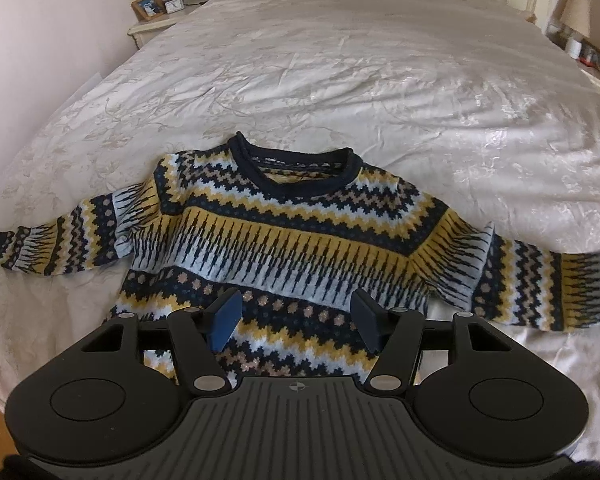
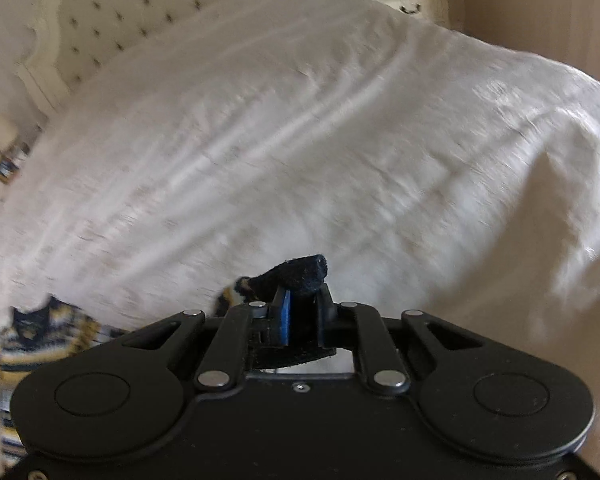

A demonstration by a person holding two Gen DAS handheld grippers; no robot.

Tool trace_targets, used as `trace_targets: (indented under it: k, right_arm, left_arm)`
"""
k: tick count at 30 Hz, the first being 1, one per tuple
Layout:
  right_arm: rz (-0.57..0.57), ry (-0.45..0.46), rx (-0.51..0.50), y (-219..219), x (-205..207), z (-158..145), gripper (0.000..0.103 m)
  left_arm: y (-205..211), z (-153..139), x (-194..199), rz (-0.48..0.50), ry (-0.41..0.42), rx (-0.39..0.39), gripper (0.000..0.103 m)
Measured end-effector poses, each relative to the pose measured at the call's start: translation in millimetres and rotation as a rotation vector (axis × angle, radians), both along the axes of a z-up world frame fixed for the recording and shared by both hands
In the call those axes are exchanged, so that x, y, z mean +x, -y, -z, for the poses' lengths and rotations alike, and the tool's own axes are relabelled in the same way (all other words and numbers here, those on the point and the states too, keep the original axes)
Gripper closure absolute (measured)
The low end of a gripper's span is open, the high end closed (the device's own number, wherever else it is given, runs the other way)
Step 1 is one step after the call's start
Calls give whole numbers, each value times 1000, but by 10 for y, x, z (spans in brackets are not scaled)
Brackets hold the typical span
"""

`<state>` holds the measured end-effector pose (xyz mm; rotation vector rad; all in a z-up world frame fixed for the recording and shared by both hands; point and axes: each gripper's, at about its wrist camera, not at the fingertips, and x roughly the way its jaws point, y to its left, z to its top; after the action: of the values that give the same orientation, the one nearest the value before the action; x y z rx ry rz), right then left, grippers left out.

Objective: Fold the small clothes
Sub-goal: 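Carry the sleeve across the sweater body with the right tool and release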

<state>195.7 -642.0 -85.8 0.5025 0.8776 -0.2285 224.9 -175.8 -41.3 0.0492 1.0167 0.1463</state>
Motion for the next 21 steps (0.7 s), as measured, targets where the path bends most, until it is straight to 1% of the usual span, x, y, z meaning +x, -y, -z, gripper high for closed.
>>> trace_targets:
  k: [2,6,9,13,17,21]
  right_arm:
    - [-22,30,15,-146,37,-155,84]
    - [-85,56,42,-610,209,-422,84]
    - [-121,82,78,-1035,371,-606,84]
    - [-177,131,104,-1762,674,-833,84]
    - [-257,162,132,-2654,1008,-930,84]
    - [-322,160,192,-3509,1353,-804,84]
  left_arm:
    - [-88,-5,-19,1,1,-5,44]
    - [-372,5,-34,-1,4,-34,44]
    - [-637,27,-26,10,3,-46,44]
    - [-1035,57,7,54,6,-43,44]
    - [-1517,74,66,86,18,-33,44]
    - [-2030,87,113,88,25,-22,44]
